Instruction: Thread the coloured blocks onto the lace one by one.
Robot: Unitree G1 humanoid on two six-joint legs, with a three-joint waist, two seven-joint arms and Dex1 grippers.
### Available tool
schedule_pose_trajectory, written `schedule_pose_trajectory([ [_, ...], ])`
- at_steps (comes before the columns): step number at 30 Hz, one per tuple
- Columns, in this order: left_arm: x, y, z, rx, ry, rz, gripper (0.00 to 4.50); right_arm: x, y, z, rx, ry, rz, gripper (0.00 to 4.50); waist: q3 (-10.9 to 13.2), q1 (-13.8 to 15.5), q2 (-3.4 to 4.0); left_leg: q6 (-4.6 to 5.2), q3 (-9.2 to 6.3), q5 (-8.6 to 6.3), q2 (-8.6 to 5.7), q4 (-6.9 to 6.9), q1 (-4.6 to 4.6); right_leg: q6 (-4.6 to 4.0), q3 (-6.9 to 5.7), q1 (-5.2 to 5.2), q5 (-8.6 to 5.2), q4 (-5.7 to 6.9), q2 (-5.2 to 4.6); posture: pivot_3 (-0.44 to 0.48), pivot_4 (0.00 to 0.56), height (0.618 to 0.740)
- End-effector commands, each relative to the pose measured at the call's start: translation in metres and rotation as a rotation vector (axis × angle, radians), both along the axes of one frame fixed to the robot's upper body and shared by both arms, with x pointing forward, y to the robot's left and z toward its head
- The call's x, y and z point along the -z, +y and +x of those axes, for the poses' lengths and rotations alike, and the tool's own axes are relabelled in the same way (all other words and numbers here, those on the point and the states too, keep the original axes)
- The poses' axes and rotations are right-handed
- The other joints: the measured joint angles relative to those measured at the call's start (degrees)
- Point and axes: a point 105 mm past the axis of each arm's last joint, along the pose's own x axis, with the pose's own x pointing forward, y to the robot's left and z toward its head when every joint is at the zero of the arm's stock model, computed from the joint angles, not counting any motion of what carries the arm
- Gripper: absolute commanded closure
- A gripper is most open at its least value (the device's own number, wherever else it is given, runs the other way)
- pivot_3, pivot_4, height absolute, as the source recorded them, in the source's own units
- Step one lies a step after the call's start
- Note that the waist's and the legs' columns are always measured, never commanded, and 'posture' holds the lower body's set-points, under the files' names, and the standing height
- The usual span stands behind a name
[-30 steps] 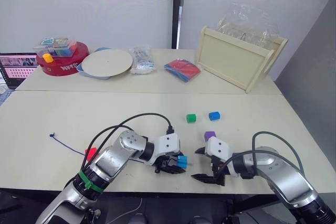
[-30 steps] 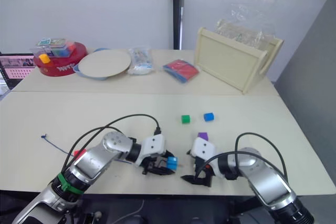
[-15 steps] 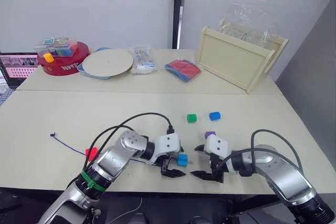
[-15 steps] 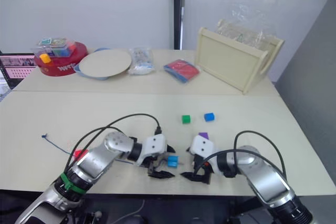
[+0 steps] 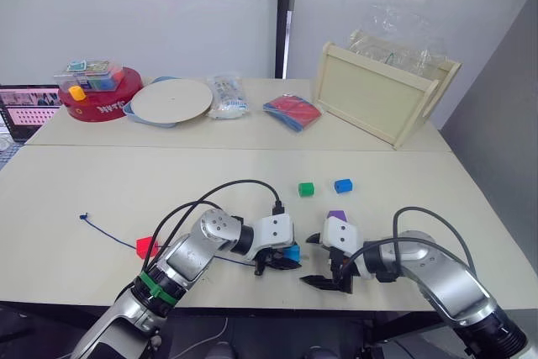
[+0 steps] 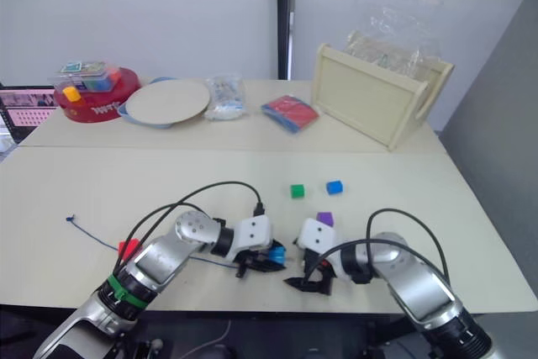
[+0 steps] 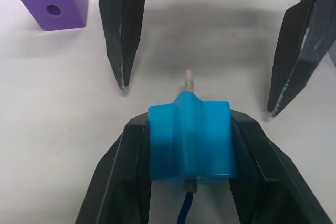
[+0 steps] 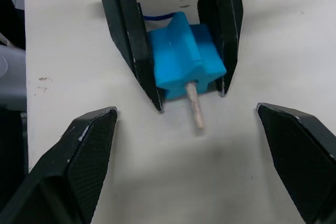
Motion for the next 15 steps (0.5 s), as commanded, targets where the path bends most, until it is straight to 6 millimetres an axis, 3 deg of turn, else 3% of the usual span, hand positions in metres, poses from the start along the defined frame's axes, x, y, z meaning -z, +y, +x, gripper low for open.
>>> schedule_pose_trajectory([
  [1, 0.0001, -0.0005, -0.0037, 0.029, -0.006, 0.015, 3.12, -0.0067, 0.0068, 0.0023, -0.039, -0.051, -0.005, 0.86, 0.00, -0.01, 0.00, 0.00, 0.00, 0.00, 0.00, 0.00, 0.00, 0.00, 0.00, 0.00, 0.00, 0.00, 0.00, 0.000, 0.150, 0.740],
  [6, 0.0007, -0.0004, -0.0043, 0.038, -0.001, 0.024, 3.12, -0.0065, 0.0092, 0.0058, -0.062, -0.065, -0.029, 2.55, 0.00, -0.04, 0.00, 0.00, 0.00, 0.00, 0.01, 0.00, 0.00, 0.00, 0.00, 0.00, 0.00, 0.00, 0.00, 0.000, 0.150, 0.740],
  [15, 0.0016, 0.0025, -0.0058, 0.050, 0.009, 0.045, 3.12, -0.0078, 0.0087, 0.0054, -0.086, -0.068, -0.041, 2.60, 0.00, -0.05, 0.01, 0.00, 0.00, 0.00, 0.00, 0.01, 0.01, 0.00, -0.01, 0.00, 0.00, 0.01, 0.00, 0.000, 0.150, 0.740],
])
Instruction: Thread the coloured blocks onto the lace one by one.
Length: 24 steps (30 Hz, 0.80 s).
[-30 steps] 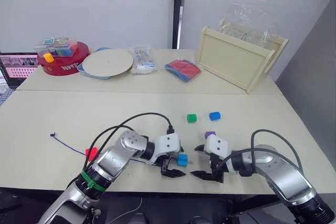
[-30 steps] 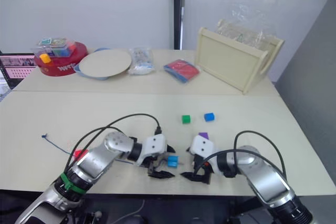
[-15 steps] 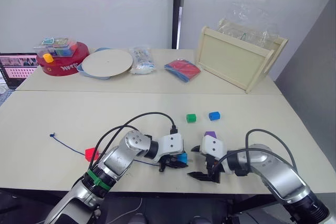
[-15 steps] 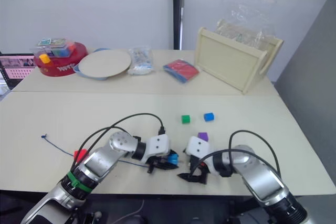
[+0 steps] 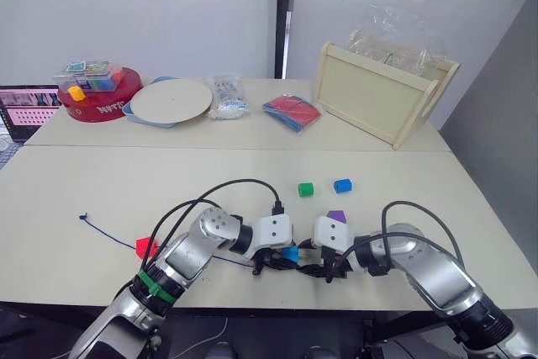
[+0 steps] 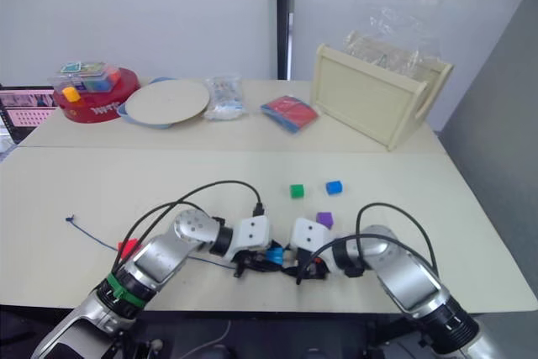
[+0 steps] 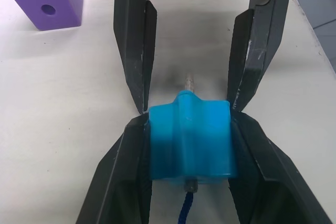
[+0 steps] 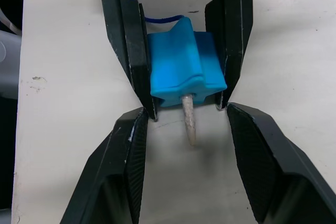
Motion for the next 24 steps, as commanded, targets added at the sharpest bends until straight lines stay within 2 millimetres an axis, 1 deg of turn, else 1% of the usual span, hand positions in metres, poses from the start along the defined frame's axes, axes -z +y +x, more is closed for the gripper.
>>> schedule_pose_trajectory([
  [1, 0.003, 0.001, -0.006, 0.032, 0.016, 0.023, 3.12, -0.008, 0.002, 0.000, -0.029, -0.045, 0.004, 2.60, 0.00, 0.00, 0.00, 0.00, 0.00, 0.00, 0.00, 0.00, 0.00, 0.00, 0.00, 0.00, 0.00, 0.00, 0.00, 0.000, 0.150, 0.740],
  [8, 0.002, 0.003, -0.006, 0.033, 0.020, 0.026, 3.12, -0.008, -0.002, -0.002, -0.047, -0.037, -0.010, 2.64, 0.00, 0.06, 0.00, 0.00, 0.00, 0.00, 0.00, 0.00, -0.01, 0.00, 0.00, 0.00, 0.00, 0.00, 0.00, 0.000, 0.150, 0.740],
  [10, 0.002, 0.003, -0.006, 0.030, 0.021, 0.025, 3.12, -0.011, -0.001, 0.000, -0.036, -0.048, 0.006, 1.57, 0.00, 0.03, 0.00, 0.00, 0.00, 0.00, -0.01, 0.01, -0.01, 0.00, 0.00, 0.00, 0.00, 0.00, 0.00, 0.000, 0.150, 0.740],
  [11, 0.002, 0.003, -0.006, 0.029, 0.022, 0.024, 3.12, -0.011, -0.001, 0.001, -0.035, -0.048, 0.007, 1.33, 0.00, 0.01, 0.00, 0.00, 0.00, 0.00, 0.00, 0.01, -0.01, 0.00, 0.00, 0.00, 0.00, 0.00, 0.00, 0.000, 0.150, 0.740],
  [13, 0.002, 0.003, -0.006, 0.029, 0.023, 0.024, 3.12, -0.011, -0.002, 0.002, -0.025, -0.053, 0.007, 0.60, 0.00, 0.00, 0.00, 0.00, 0.00, 0.00, 0.00, 0.00, 0.00, 0.00, 0.00, 0.00, 0.00, 0.00, 0.00, 0.000, 0.150, 0.740],
  [15, 0.002, 0.004, -0.006, 0.028, 0.023, 0.024, 3.12, -0.012, -0.003, 0.003, -0.019, -0.054, 0.006, 0.00, 0.00, 0.01, 0.00, 0.00, 0.00, 0.00, 0.00, 0.01, 0.00, 0.00, 0.01, 0.00, 0.00, 0.00, 0.00, 0.000, 0.150, 0.740],
  [20, 0.003, 0.004, -0.006, 0.029, 0.026, 0.028, 3.12, -0.013, -0.006, 0.002, -0.025, -0.052, 0.002, 0.00, 0.00, 0.01, 0.00, 0.00, 0.00, 0.00, 0.00, 0.01, 0.00, 0.00, 0.00, 0.00, 0.00, 0.00, 0.00, 0.000, 0.150, 0.740],
  [24, 0.003, 0.005, -0.007, 0.031, 0.027, 0.033, 3.12, -0.014, -0.009, 0.002, -0.027, -0.055, -0.002, 1.22, 0.00, 0.00, 0.00, 0.00, 0.00, 0.00, 0.00, 0.00, 0.00, 0.00, 0.00, 0.00, 0.00, 0.00, 0.00, 0.000, 0.150, 0.740],
])
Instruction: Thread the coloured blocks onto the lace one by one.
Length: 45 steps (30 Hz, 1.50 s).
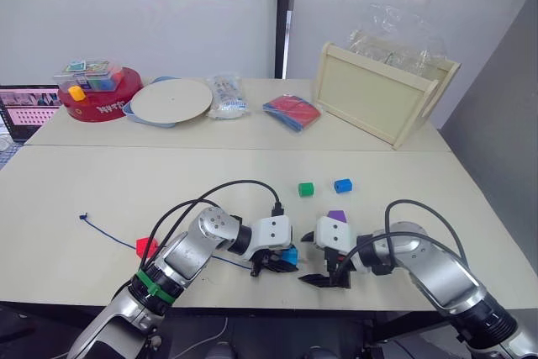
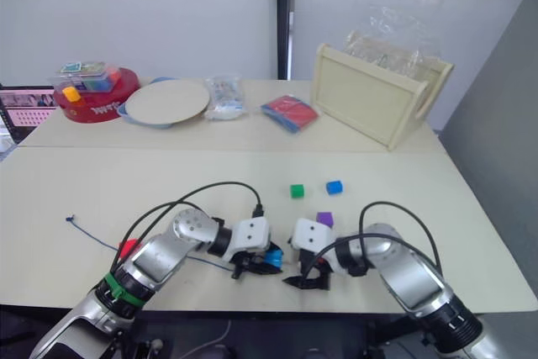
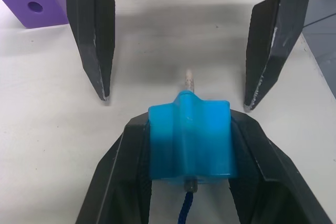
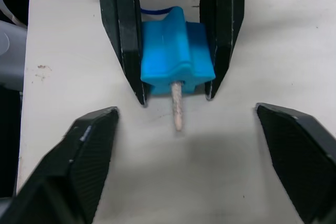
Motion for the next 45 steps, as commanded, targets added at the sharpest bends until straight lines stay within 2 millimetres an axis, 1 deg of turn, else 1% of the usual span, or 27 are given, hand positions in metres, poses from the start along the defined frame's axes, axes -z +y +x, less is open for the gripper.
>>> schedule_pose_trajectory([
  [1, 0.003, 0.003, -0.004, 0.012, 0.014, 0.018, 3.12, -0.012, -0.003, 0.002, -0.010, -0.048, 0.016, 1.56, 0.00, -0.01, 0.00, 0.00, 0.00, 0.00, 0.00, 0.00, 0.00, 0.00, 0.00, 0.00, 0.00, 0.00, 0.00, 0.000, 0.150, 0.740],
  [4, 0.003, 0.003, -0.005, 0.013, 0.016, 0.018, 3.12, -0.013, -0.001, 0.001, -0.015, -0.048, 0.020, 2.57, 0.00, -0.01, 0.00, 0.00, 0.00, 0.00, 0.00, 0.00, 0.00, 0.00, 0.00, 0.00, 0.00, 0.00, 0.00, 0.000, 0.150, 0.740],
  [8, 0.003, 0.002, -0.005, 0.012, 0.018, 0.017, 3.12, -0.013, 0.006, -0.002, -0.033, -0.042, 0.031, 3.95, 0.00, 0.00, 0.00, 0.00, 0.00, 0.00, 0.00, 0.00, 0.00, 0.00, 0.00, 0.00, 0.00, 0.00, 0.00, 0.000, 0.150, 0.740],
  [9, 0.003, 0.002, -0.005, 0.012, 0.019, 0.016, 3.12, -0.012, 0.008, -0.004, -0.038, -0.038, 0.034, 4.28, 0.00, -0.02, 0.00, 0.00, 0.00, 0.00, 0.00, 0.00, 0.00, 0.00, 0.00, 0.00, 0.00, 0.00, 0.00, 0.000, 0.150, 0.740],
  [10, 0.003, 0.002, -0.005, 0.011, 0.019, 0.016, 3.12, -0.011, 0.009, -0.005, -0.041, -0.036, 0.035, 4.50, 0.00, -0.04, 0.00, 0.00, 0.00, 0.00, 0.00, 0.00, 0.00, 0.00, 0.00, 0.00, 0.00, 0.00, 0.00, 0.000, 0.150, 0.740],
  [15, 0.003, 0.002, -0.004, 0.007, 0.021, 0.015, 3.12, -0.009, 0.010, -0.008, -0.046, -0.028, 0.032, 4.50, 0.00, 0.02, 0.00, 0.00, 0.00, 0.00, 0.00, 0.00, -0.01, 0.00, 0.00, 0.00, 0.00, 0.00, 0.00, 0.000, 0.150, 0.740],
  [19, 0.003, 0.002, -0.004, 0.005, 0.022, 0.015, 3.12, -0.010, 0.007, -0.008, -0.042, -0.029, 0.026, 4.50, 0.00, 0.01, 0.00, 0.00, 0.00, 0.00, 0.00, 0.00, 0.00, 0.00, 0.00, 0.00, 0.00, 0.00, 0.00, 0.000, 0.150, 0.740],
  [24, 0.003, 0.009, -0.003, -0.009, 0.022, 0.024, 3.12, -0.014, -0.011, -0.006, -0.012, -0.037, 0.013, 4.50, 0.00, 0.06, 0.00, 0.00, 0.00, 0.00, 0.00, 0.00, -0.01, 0.00, 0.00, 0.00, 0.00, 0.00, 0.00, 0.000, 0.150, 0.740],
  [30, 0.002, 0.019, -0.003, -0.037, 0.027, 0.036, 3.12, -0.013, -0.017, -0.012, -0.011, -0.015, 0.029, 4.50, 0.00, -0.35, 0.00, 0.01, 0.00, 0.00, 0.02, -0.01, 0.02, 0.00, 0.01, 0.00, 0.00, 0.02, 0.02, 0.000, 0.150, 0.740],
  [32, 0.001, 0.030, -0.004, -0.055, 0.031, 0.050, 3.12, -0.013, -0.018, -0.014, -0.014, -0.012, 0.035, 4.50, 0.00, -0.42, 0.00, 0.01, 0.00, 0.00, 0.02, -0.01, 0.02, 0.00, 0.01, 0.00, 0.00, 0.01, 0.02, 0.000, 0.150, 0.740],
  [33, 0.002, 0.038, -0.005, -0.066, 0.035, 0.062, 3.12, -0.013, -0.018, -0.014, -0.014, -0.013, 0.037, 4.50, 0.00, -0.53, 0.00, 0.01, 0.00, 0.00, 0.03, -0.01, 0.03, 0.00, 0.01, 0.00, 0.00, 0.01, 0.02, 0.000, 0.150, 0.740],
  [35, 0.003, 0.062, -0.007, -0.104, 0.041, 0.097, 3.12, -0.014, -0.018, -0.014, -0.010, -0.016, 0.042, 4.50, 0.00, -1.05, 0.00, 0.01, 0.00, -0.01, 0.06, -0.04, 0.05, 0.00, 0.02, 0.00, 0.00, 0.02, 0.04, 0.000, 0.150, 0.740],
  [39, 0.005, 0.121, -0.010, -0.194, 0.039, 0.203, 3.12, -0.015, -0.016, -0.014, -0.006, -0.022, 0.048, 4.50, 0.00, -1.89, 0.00, 0.01, 0.02, -0.01, 0.16, -0.16, 0.20, -0.01, 0.04, 0.05, 0.00, 0.04, 0.12, 0.000, 0.150, 0.740],
  [44, 0.003, 0.180, -0.012, -0.277, -0.014, 0.327, 3.12, -0.013, -0.010, -0.014, -0.015, -0.022, 0.049, 4.50, 0.00, -1.91, 0.03, 0.01, 0.05, -0.01, 0.17, -0.35, 0.39, -0.04, 0.07, 0.12, -0.02, 0.02, 0.12, 0.000, 0.150, 0.740],
  [45, 0.002, 0.187, -0.012, -0.283, -0.026, 0.342, 3.12, -0.013, -0.009, -0.014, -0.017, -0.023, 0.049, 4.50, 0.00, -1.95, 0.03, 0.01, 0.06, -0.01, 0.17, -0.35, 0.40, -0.04, 0.07, 0.12, -0.02, 0.01, 0.12, 0.000, 0.150, 0.740],
])
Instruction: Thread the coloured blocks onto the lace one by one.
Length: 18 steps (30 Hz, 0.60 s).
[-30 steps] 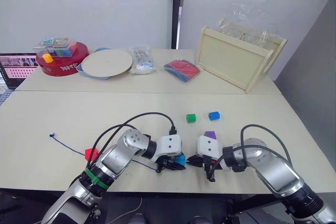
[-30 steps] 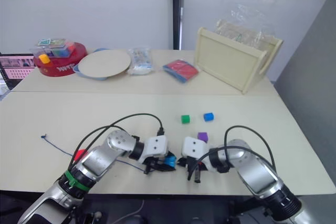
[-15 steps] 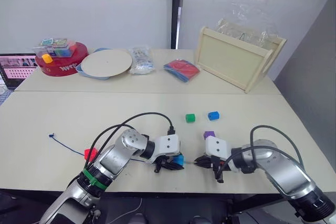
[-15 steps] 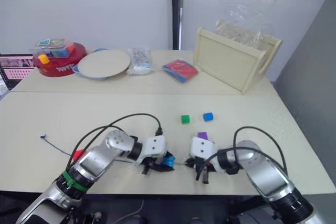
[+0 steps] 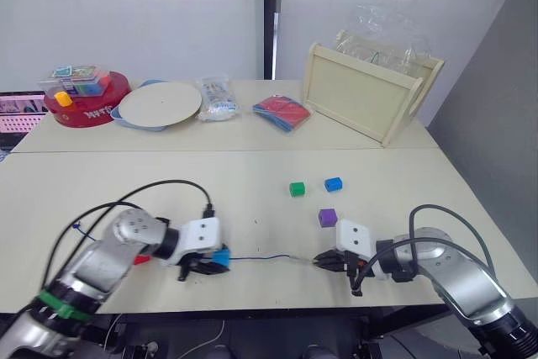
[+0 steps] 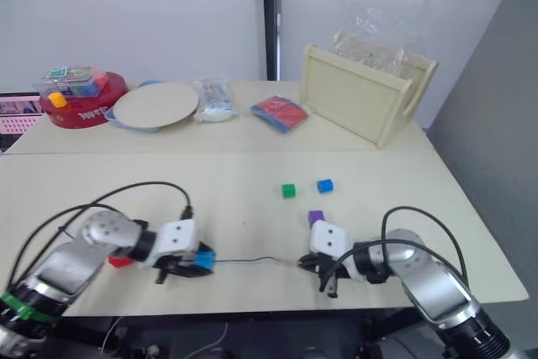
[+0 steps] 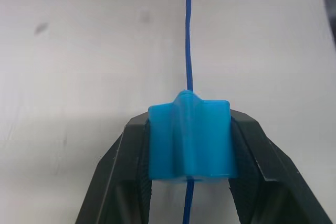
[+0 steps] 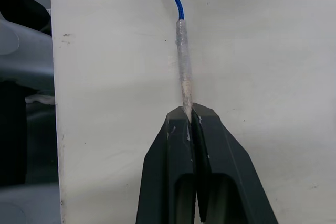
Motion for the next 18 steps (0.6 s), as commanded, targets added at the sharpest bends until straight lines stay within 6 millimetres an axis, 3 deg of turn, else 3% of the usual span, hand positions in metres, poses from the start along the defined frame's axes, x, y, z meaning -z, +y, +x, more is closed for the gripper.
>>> schedule_pose_trajectory([
  [1, 0.011, 0.041, -0.001, -0.079, 0.010, 0.112, 3.12, -0.009, 0.008, 0.000, -0.030, -0.046, 0.012, 4.50, 0.00, -0.03, 0.03, 0.00, 0.00, 0.00, 0.01, 0.00, 0.00, 0.00, 0.00, 0.00, 0.00, 0.00, 0.01, 0.000, 0.150, 0.740],
  [5, 0.010, 0.062, -0.005, -0.108, 0.007, 0.141, 3.12, -0.009, 0.012, 0.003, -0.037, -0.050, 0.011, 4.50, 0.01, 0.11, 0.08, 0.00, 0.01, 0.00, 0.01, -0.02, 0.00, 0.00, 0.00, -0.01, 0.00, 0.01, 0.00, 0.000, 0.150, 0.740],
  [7, 0.008, 0.067, -0.006, -0.119, -0.004, 0.134, 2.08, -0.008, 0.013, 0.004, -0.042, -0.052, 0.007, 4.50, 0.01, 0.11, 0.09, 0.01, 0.02, -0.01, 0.02, -0.02, 0.00, 0.00, 0.00, -0.01, 0.00, 0.01, 0.01, 0.000, 0.150, 0.740],
  [10, -0.006, 0.062, -0.007, -0.125, -0.014, 0.074, 1.16, -0.008, 0.018, 0.006, -0.055, -0.053, 0.012, 4.50, 0.02, 0.00, 0.10, 0.01, 0.02, -0.01, 0.03, -0.04, -0.01, 0.00, 0.00, -0.05, 0.00, 0.01, 0.02, 0.000, 0.150, 0.740],
  [13, -0.021, 0.044, 0.000, -0.127, -0.030, -0.008, 0.12, -0.008, 0.020, 0.006, -0.065, -0.052, 0.013, 4.50, 0.03, 0.33, 0.10, 0.01, 0.02, -0.01, 0.03, -0.03, -0.12, 0.00, -0.01, -0.14, 0.00, 0.02, 0.01, 0.000, 0.150, 0.740],
  [16, -0.042, -0.001, 0.001, -0.066, -0.006, -0.171, 0.03, -0.008, 0.023, 0.009, -0.075, -0.051, 0.006, 4.50, 0.06, 1.27, 0.05, 0.01, -0.01, -0.01, -0.03, 0.14, -0.51, 0.00, -0.07, -0.41, 0.00, 0.07, -0.03, 0.000, 0.150, 0.740],
  [18, -0.045, -0.032, -0.007, 0.002, 0.038, -0.246, 0.03, -0.008, 0.025, 0.011, -0.081, -0.052, 0.000, 4.50, 0.06, 1.53, 0.04, 0.01, -0.02, -0.01, -0.07, 0.30, -0.77, 0.01, -0.07, -0.57, 0.01, 0.11, -0.08, 0.000, 0.150, 0.740],
])
